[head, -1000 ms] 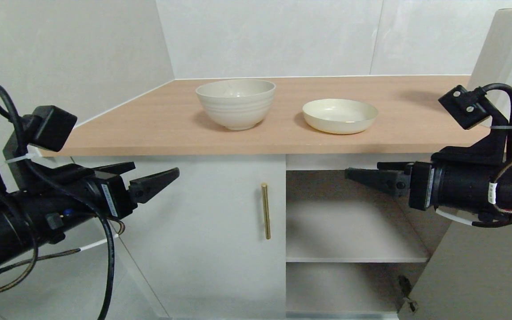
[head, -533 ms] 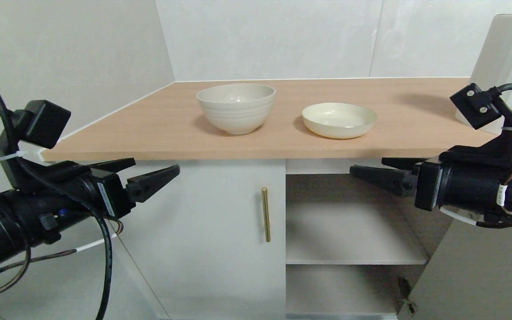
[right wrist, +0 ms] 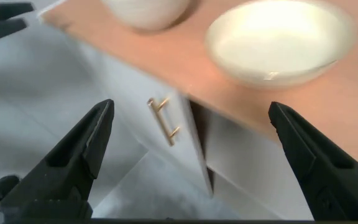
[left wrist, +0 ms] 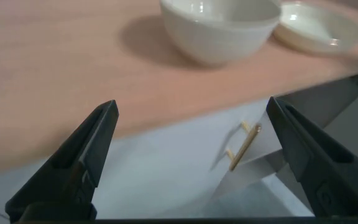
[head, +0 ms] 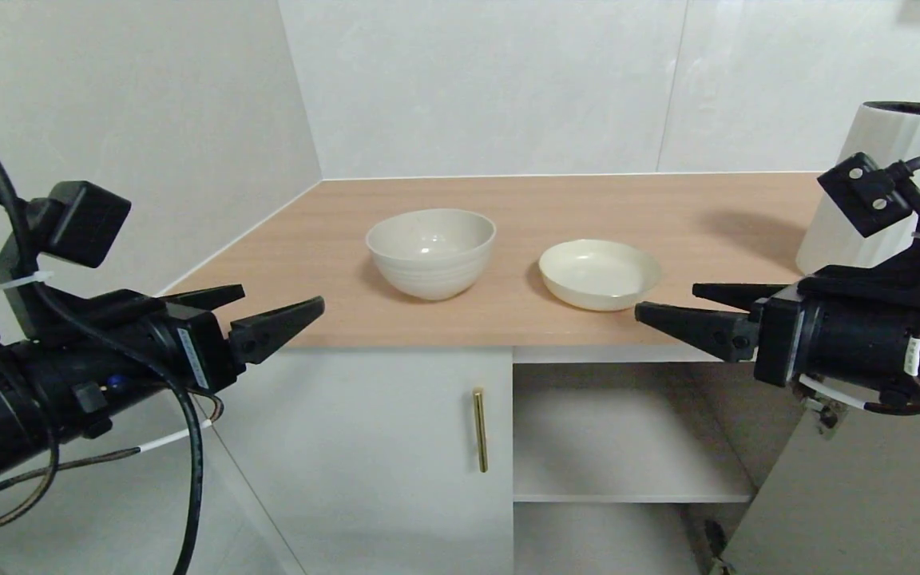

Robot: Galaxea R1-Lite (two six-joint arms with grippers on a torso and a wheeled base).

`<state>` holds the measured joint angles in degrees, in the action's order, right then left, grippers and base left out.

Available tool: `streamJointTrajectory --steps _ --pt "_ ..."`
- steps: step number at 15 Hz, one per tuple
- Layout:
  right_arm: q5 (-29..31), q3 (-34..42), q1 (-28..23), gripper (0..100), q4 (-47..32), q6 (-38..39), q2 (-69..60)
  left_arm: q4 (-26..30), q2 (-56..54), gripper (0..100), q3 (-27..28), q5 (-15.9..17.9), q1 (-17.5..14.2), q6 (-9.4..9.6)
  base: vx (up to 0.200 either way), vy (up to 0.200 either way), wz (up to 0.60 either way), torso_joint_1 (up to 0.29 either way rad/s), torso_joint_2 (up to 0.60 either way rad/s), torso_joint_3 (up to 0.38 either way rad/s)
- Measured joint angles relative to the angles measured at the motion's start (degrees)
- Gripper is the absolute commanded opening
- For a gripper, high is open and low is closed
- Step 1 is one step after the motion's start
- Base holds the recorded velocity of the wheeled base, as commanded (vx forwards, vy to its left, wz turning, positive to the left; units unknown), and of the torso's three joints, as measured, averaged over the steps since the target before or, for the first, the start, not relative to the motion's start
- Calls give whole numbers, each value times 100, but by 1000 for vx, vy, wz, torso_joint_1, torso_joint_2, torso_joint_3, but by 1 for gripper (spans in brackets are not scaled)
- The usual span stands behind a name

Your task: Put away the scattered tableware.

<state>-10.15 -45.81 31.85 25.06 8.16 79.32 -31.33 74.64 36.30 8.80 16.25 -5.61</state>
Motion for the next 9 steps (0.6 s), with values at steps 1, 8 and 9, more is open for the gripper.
streamJointTrajectory --steps 1,8,9 --pt "0 0 4 100 0 0 5 2 16 100 -1 0 0 0 0 0 0 144 -456 -315" --pt "12 -7 -129 100 272 2 204 -22 140 100 13 6 0 -2 0 0 0 166 -470 -314" --pt "17 -5 -168 100 397 7 273 -17 167 100 49 9 0 -5 0 0 0 168 -452 -286"
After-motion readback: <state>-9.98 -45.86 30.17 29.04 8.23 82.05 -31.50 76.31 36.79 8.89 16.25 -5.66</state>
